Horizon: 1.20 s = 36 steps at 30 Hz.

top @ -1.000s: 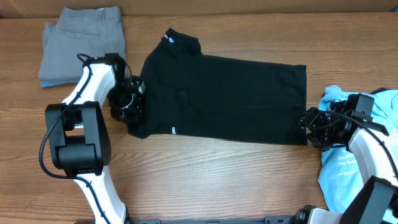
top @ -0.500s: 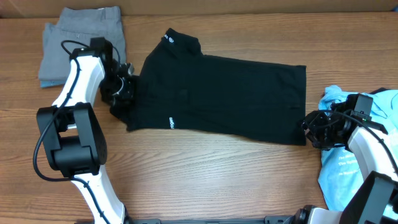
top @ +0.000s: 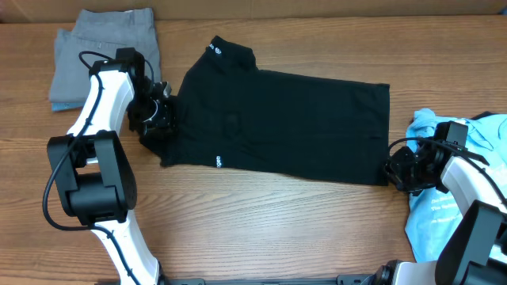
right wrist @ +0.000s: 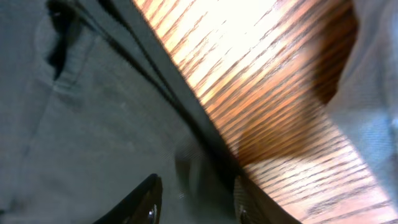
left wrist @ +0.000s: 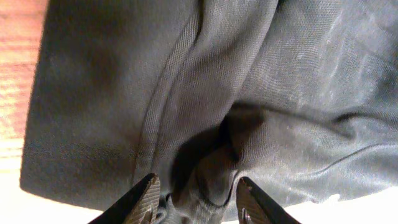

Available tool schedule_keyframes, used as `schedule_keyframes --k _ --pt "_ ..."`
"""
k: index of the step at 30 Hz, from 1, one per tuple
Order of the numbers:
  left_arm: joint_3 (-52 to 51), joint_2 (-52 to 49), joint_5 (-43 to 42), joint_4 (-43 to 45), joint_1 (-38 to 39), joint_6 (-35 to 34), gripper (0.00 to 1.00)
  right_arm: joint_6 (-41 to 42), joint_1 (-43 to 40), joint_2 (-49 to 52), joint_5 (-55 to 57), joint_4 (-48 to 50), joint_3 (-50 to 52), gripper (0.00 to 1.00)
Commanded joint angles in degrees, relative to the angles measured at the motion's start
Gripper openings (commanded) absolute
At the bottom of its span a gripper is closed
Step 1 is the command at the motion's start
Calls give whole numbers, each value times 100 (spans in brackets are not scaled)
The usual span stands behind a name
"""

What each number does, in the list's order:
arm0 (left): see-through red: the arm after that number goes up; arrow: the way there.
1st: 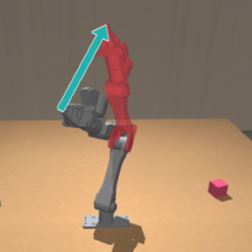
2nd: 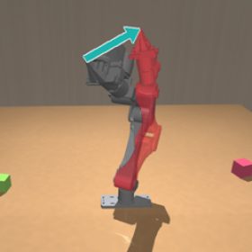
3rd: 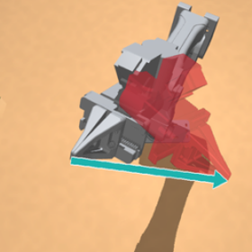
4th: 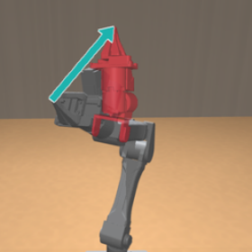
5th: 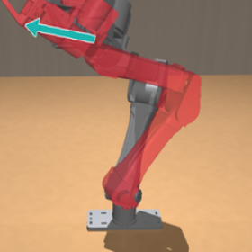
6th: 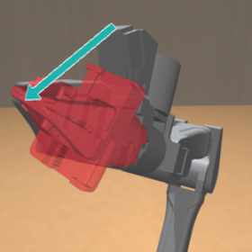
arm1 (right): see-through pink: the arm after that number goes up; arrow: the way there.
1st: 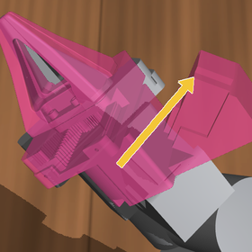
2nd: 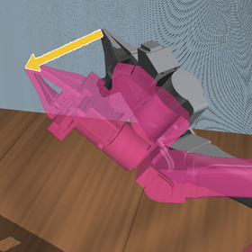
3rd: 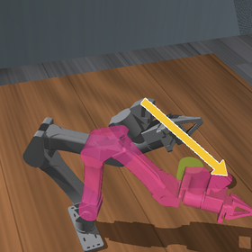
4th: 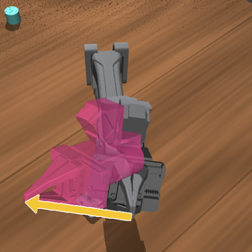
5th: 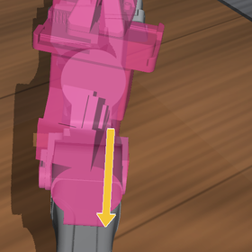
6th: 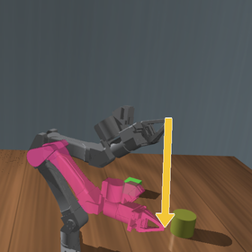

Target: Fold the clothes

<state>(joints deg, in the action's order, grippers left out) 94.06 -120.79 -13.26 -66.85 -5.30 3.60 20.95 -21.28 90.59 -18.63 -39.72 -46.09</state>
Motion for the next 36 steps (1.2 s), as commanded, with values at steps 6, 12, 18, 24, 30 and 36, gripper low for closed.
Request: schedule_keyframes --k 6,12,18,24,30,36 --pt "92 -17 9 -391 24 120 44 2 11 15 470 -63 22 46" --pt "33 -17 11 -575 79 181 43 4 11 15 466 -83 114 18" --pt "-271 -17 11 -675 81 203 40 33 -37 15 446 61 101 4" --pt "-479 -17 24 -675 76 264 42 160 -170 15 442 46 101 4" --pt "-479 -17 365 -352 76 267 8 155 -186 15 446 44 101 4" --pt "-476 -17 756 -234 66 262 4 155 -280 15 450 76 101 4"
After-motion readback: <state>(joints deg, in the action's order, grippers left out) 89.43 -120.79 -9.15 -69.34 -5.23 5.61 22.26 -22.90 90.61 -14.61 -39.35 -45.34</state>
